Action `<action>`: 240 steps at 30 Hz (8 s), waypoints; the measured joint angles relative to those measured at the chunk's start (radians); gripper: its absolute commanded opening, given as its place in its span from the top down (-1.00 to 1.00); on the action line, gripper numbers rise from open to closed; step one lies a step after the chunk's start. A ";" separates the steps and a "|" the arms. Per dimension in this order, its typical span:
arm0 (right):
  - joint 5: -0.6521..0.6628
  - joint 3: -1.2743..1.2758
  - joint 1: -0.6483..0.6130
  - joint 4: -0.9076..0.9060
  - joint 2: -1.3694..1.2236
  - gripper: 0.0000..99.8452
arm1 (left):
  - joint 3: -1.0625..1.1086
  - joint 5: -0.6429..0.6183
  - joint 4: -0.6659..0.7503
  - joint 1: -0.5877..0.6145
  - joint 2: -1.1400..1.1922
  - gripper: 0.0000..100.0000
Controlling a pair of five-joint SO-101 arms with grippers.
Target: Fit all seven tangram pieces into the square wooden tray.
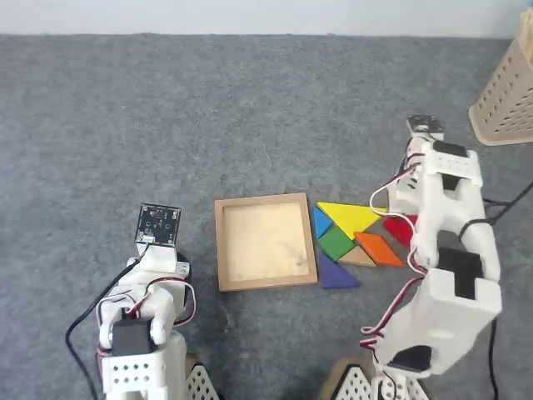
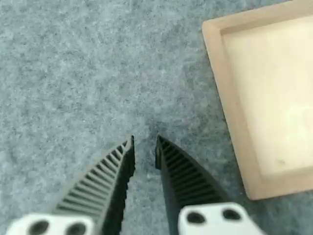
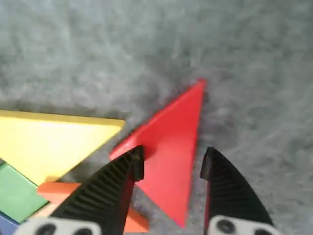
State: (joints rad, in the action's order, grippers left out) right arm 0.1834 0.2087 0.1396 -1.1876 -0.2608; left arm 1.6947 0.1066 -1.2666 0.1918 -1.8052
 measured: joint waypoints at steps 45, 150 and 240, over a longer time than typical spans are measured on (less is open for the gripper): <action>0.127 0.051 -0.098 0.055 -0.083 0.36 | 0.000 0.000 0.000 0.000 0.000 0.86; 0.344 -0.387 -0.760 -0.262 0.066 0.97 | 0.000 0.000 0.000 0.000 0.000 0.86; 0.810 -0.055 -0.315 -0.032 -0.138 0.41 | 0.000 0.000 0.000 0.000 0.000 0.86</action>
State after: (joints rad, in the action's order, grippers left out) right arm 0.9935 0.1534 -0.1749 -1.2198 -0.3989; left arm 1.6947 0.1066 -1.2666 0.1918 -1.8052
